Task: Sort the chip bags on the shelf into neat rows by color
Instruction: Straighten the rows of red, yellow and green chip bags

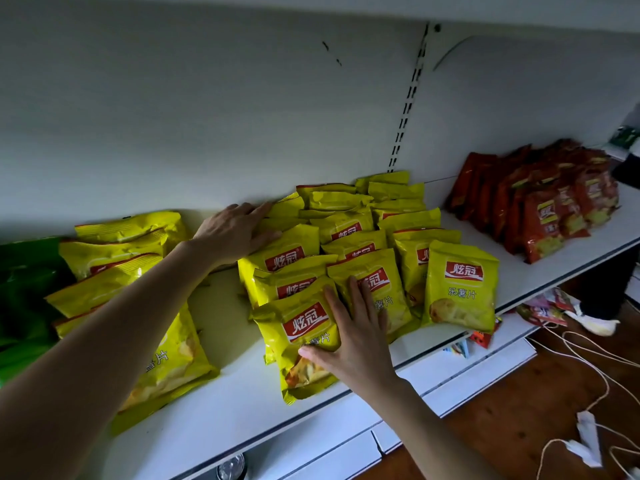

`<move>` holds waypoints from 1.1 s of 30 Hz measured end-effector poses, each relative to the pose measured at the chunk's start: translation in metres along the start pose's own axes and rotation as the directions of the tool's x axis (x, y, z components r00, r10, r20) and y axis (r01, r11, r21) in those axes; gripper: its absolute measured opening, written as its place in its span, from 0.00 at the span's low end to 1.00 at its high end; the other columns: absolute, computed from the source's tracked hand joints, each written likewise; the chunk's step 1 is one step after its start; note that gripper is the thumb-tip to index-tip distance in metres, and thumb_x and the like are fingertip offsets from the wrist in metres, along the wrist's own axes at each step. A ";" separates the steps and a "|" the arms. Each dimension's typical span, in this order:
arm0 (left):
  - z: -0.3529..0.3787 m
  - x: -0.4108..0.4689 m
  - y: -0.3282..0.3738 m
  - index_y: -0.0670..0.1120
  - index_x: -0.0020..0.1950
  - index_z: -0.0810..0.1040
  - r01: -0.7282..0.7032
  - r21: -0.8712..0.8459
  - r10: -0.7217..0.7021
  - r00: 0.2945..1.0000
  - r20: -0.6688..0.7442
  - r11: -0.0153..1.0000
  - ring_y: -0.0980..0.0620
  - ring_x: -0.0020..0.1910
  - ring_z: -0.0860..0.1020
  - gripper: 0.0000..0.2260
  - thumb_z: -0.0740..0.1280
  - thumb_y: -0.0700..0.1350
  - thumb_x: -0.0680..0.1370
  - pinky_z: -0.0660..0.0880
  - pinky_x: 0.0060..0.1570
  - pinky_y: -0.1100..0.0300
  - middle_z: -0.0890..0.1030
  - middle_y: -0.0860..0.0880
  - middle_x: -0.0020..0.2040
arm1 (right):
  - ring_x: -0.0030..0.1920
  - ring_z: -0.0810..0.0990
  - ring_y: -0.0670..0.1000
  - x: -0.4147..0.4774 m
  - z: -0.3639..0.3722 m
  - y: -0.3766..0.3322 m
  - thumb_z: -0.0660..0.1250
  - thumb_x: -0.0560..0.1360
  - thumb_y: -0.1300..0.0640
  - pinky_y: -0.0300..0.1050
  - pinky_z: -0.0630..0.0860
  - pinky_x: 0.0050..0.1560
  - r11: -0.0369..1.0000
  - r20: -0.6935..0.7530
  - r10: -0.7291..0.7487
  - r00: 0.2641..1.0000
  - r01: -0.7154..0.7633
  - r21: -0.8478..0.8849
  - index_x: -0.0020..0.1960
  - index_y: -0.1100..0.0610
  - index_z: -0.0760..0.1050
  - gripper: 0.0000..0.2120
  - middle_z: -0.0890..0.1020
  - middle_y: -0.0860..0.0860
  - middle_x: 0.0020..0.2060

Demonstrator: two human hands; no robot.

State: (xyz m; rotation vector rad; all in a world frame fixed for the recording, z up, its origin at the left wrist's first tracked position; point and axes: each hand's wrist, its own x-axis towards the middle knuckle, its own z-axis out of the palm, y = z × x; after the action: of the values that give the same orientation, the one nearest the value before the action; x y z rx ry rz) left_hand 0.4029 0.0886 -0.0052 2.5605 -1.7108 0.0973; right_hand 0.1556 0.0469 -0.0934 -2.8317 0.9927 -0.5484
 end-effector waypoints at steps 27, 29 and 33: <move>0.001 0.026 0.027 0.48 0.78 0.53 0.017 -0.012 -0.016 0.999 0.051 1.000 0.41 0.71 0.63 0.33 0.50 0.63 0.77 0.63 0.68 0.49 0.63 0.42 0.73 | 0.65 0.71 0.64 0.010 -0.005 0.033 0.52 0.61 0.24 0.69 0.71 0.51 1.000 0.001 -0.002 1.000 0.002 -0.005 0.68 0.51 0.64 0.45 0.72 0.61 0.66; 0.000 0.024 0.029 0.47 0.78 0.53 0.023 -0.030 -0.022 0.999 0.039 0.999 0.40 0.70 0.63 0.34 0.51 0.64 0.76 0.63 0.68 0.50 0.64 0.41 0.73 | 0.65 0.71 0.64 0.008 -0.007 0.036 0.50 0.61 0.23 0.69 0.72 0.51 1.000 0.013 -0.009 1.000 0.010 -0.018 0.68 0.51 0.64 0.45 0.71 0.61 0.66; -0.002 0.020 0.029 0.48 0.77 0.57 0.047 -0.153 -0.048 0.999 0.000 0.987 0.38 0.69 0.65 0.36 0.50 0.65 0.73 0.65 0.66 0.48 0.67 0.38 0.70 | 0.64 0.72 0.64 0.005 -0.010 0.037 0.46 0.63 0.22 0.69 0.72 0.51 0.998 0.019 -0.015 1.000 0.016 -0.055 0.68 0.51 0.65 0.45 0.72 0.61 0.65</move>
State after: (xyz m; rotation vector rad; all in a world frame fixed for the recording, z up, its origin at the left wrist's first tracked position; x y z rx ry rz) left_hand 0.3833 0.0594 -0.0011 2.4862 -1.5881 -0.0302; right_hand 0.1341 0.0148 -0.0902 -2.8895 0.9995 -0.5030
